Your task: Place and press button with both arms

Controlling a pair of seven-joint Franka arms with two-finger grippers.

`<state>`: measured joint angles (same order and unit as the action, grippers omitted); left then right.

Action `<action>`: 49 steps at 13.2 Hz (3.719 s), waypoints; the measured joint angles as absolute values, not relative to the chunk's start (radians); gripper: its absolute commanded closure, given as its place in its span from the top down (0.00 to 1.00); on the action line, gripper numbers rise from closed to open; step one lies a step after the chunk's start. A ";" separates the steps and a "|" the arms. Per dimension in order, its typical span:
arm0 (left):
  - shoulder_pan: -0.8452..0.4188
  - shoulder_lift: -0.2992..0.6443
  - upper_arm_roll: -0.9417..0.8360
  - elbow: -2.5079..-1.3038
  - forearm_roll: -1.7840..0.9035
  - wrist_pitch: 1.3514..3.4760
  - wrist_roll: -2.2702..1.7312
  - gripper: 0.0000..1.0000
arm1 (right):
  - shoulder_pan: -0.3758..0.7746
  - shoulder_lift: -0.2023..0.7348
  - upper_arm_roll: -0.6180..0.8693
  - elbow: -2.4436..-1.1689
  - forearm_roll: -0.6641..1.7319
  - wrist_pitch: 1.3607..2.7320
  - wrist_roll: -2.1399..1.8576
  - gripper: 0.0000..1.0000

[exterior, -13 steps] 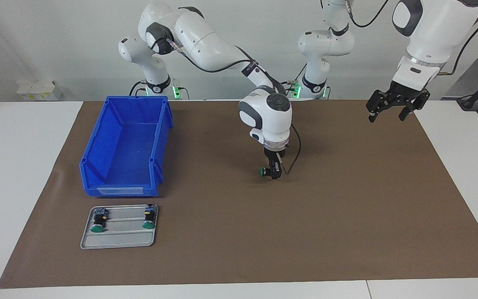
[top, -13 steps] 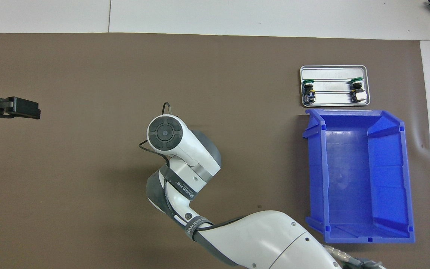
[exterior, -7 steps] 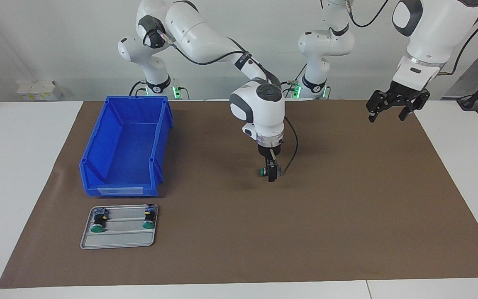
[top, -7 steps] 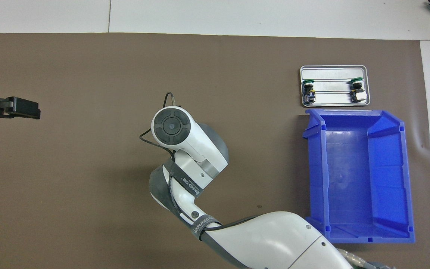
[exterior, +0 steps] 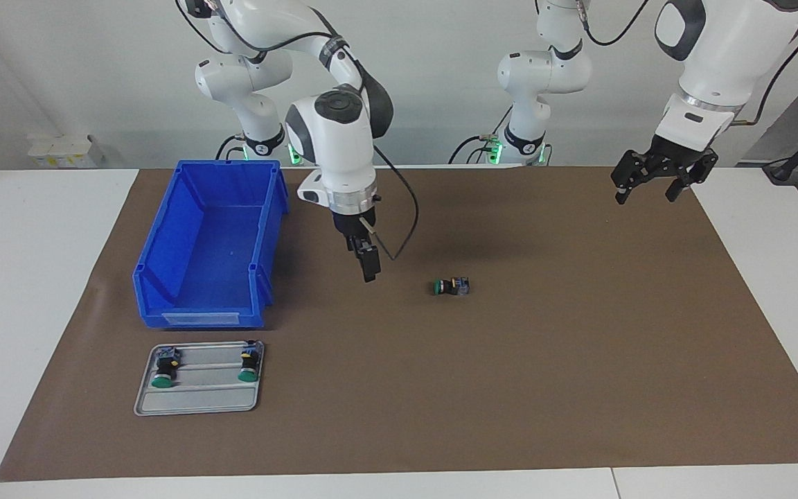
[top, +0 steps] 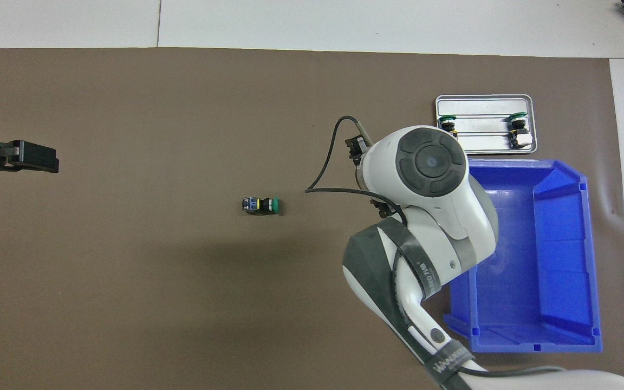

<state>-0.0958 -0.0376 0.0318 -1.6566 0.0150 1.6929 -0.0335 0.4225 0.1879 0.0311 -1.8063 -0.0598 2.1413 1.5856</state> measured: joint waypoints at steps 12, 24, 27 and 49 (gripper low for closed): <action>-0.164 -0.039 -0.001 -1.668 0.010 1.707 0.192 1.00 | 0.086 -0.027 0.028 -1.883 -0.015 1.881 0.424 1.00; -0.362 0.043 -0.008 -1.854 -0.060 1.999 0.805 1.00 | 0.028 -0.015 0.027 -1.627 -0.015 1.601 0.119 1.00; -0.433 0.124 -0.010 -1.869 -0.060 2.124 0.838 1.00 | 0.006 -0.010 0.027 -1.629 -0.015 1.594 0.085 1.00; -0.593 0.344 -0.007 -2.011 -0.059 2.425 0.859 0.60 | 0.011 -0.010 0.029 -1.630 -0.015 1.594 0.085 1.00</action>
<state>-0.5925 0.3441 -0.0072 -2.0112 -0.0594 2.4253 0.8588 0.0112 -0.0099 0.0293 -1.6297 -0.0150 1.5940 0.0849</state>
